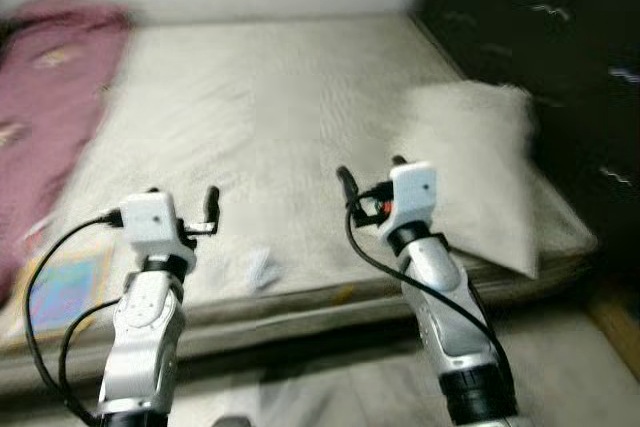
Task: Clean up the room
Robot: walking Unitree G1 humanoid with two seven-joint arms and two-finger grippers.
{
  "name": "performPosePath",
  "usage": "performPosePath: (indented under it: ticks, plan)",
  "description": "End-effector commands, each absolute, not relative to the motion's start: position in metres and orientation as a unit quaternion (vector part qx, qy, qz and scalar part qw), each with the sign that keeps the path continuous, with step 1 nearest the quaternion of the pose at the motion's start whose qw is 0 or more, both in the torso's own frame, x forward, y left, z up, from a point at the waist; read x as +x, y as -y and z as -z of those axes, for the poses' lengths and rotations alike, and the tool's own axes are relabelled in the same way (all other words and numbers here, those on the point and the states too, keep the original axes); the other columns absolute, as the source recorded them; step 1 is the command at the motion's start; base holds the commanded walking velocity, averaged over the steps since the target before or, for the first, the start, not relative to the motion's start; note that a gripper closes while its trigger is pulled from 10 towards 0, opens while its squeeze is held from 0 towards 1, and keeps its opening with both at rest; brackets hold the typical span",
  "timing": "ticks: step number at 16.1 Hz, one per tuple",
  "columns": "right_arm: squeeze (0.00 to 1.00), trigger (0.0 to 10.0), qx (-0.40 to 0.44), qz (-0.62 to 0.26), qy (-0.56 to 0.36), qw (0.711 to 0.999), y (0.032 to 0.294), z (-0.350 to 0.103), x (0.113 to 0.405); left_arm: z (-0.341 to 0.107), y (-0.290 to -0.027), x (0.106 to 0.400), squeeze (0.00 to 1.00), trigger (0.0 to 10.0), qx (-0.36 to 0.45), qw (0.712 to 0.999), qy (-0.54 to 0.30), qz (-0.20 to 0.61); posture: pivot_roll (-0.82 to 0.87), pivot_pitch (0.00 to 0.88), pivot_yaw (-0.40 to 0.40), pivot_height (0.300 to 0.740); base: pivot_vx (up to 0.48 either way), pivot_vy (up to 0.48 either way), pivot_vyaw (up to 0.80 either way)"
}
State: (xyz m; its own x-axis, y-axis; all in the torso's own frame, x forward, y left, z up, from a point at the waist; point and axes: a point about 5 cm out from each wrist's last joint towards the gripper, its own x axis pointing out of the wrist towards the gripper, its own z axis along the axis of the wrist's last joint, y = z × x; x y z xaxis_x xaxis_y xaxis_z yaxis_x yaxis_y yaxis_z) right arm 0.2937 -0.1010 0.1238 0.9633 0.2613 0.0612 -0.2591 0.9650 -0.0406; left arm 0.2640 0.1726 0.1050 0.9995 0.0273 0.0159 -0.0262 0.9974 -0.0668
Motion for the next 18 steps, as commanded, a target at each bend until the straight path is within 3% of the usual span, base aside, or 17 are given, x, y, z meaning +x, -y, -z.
performPosePath:
  ticks: [1,7,9,12,18]
  plan:
    - [0.00,10.0,-0.016,-0.119,0.027,0.992,0.1092,-0.1216,0.2937,-0.1067,-0.1633,0.2643,0.00,10.0,-0.039,0.999,0.013,0.004,0.06,0.000,-0.031,0.740,0.281,0.000,0.00]
    - [0.00,10.0,-0.015,-0.119,0.025,0.992,0.1090,-0.1213,0.2940,-0.1062,-0.1613,0.2669,0.00,10.0,-0.035,0.999,0.008,-0.014,0.06,0.000,-0.031,0.740,0.134,0.000,0.00]
    - [0.00,10.0,-0.015,-0.122,0.026,0.992,0.1087,-0.1212,0.2935,-0.1048,-0.1590,0.2671,0.00,10.0,-0.045,0.999,0.004,-0.004,0.06,0.000,-0.029,0.740,0.000,0.000,0.71]
    - [0.00,10.0,-0.011,-0.118,0.024,0.993,0.1090,-0.1205,0.2936,-0.1052,-0.1602,0.2682,0.00,10.0,-0.053,0.999,0.004,-0.007,0.06,0.000,-0.028,0.740,0.000,0.446,0.72]
    - [0.00,10.0,-0.010,-0.114,0.019,0.993,0.1103,-0.1192,0.2938,-0.1047,-0.1611,0.2686,0.00,10.0,-0.055,0.998,0.001,-0.010,0.06,0.000,-0.028,0.740,0.000,0.480,0.00]
